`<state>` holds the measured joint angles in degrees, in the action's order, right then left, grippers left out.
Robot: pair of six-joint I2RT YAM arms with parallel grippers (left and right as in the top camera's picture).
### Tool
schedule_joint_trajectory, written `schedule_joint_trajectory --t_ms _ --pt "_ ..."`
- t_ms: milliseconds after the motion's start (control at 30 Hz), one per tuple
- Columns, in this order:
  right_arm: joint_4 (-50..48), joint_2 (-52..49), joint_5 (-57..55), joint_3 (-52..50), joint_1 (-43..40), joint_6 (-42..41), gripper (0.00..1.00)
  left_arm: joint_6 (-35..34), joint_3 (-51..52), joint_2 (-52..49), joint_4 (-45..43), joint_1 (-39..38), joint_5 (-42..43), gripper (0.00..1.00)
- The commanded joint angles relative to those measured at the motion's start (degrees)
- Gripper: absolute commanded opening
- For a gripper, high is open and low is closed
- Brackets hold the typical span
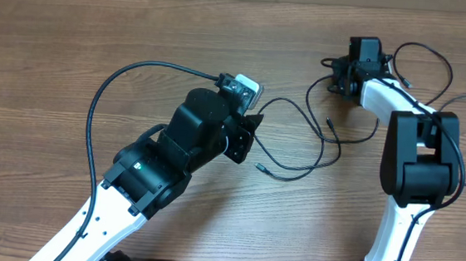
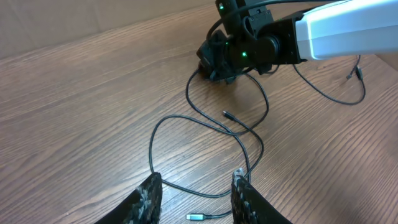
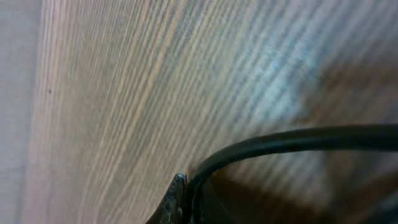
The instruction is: Untangle cables
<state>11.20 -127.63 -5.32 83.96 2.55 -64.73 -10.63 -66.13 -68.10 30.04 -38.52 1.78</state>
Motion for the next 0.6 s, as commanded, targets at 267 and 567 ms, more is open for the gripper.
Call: schedule_joint_trajectory --t_ms 267,567 --pt "-1.3 -0.1 23.5 14.1 -12.1 0.7 0.04 -1.0 -0.1 0.3 0.1 0.2 0.6 0.37" --pt "9.2 4.7 27.5 25.0 -24.5 5.5 0.04 -1.9 -0.1 -3.2 0.0 0.2 0.8 0.37"
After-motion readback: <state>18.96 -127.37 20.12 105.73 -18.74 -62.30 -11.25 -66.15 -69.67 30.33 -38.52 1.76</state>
